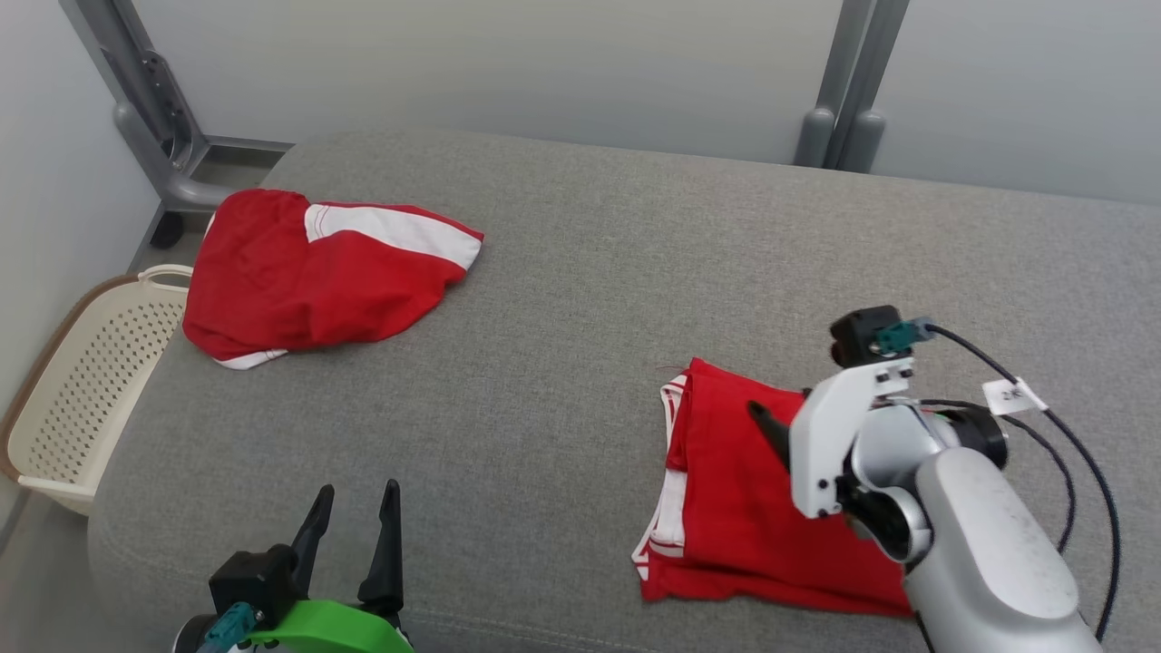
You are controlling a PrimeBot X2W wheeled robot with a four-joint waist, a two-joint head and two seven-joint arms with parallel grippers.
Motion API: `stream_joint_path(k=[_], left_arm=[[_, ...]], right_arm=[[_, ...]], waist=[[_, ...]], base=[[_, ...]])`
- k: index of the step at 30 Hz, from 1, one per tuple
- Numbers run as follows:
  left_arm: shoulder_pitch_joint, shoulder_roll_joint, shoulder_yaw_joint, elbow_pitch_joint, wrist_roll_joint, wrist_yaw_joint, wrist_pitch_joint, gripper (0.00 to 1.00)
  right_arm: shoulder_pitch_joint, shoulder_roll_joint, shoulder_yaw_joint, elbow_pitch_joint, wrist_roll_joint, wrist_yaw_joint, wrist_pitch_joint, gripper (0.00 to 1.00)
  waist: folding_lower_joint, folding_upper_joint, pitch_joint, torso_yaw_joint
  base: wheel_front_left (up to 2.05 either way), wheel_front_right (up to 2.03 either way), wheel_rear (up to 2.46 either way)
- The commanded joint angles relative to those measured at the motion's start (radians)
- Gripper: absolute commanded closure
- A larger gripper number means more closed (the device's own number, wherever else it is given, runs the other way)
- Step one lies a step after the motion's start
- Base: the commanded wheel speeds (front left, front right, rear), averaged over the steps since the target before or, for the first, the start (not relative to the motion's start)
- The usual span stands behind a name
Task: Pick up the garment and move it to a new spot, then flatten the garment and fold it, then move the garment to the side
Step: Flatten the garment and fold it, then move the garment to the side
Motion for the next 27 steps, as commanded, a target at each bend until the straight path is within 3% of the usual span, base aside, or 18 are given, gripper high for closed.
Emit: stream_joint_path(k=[1,12,27], left_arm=[[0.011,0.004,0.0,-0.004,0.008,0.005,-0.003,0.0],[0.004,0.011,0.001,-0.014,0.008,0.003,-0.003,0.0],[-0.059,0.014,-0.015,-0.019,0.028,-0.009,-0.003,0.0]], right_arm=[[0.044,-0.004,-0.079,-0.022,-0.048,0.0,0.035,0.0],[0.197,-0.003,-0.388,-0.211,-0.149,0.0,0.16,0.0],[0.177,-0.003,-0.433,-0.135,-0.131,0.0,0.137,0.0]], waist=[[0.0,0.0,-0.004,-0.009],[0.0,0.0,0.013,-0.043],[0.0,0.0,0.104,-0.055]], base=[[0.0,0.0,0.0],[0.0,0.0,0.0],[0.0,0.0,0.0]])
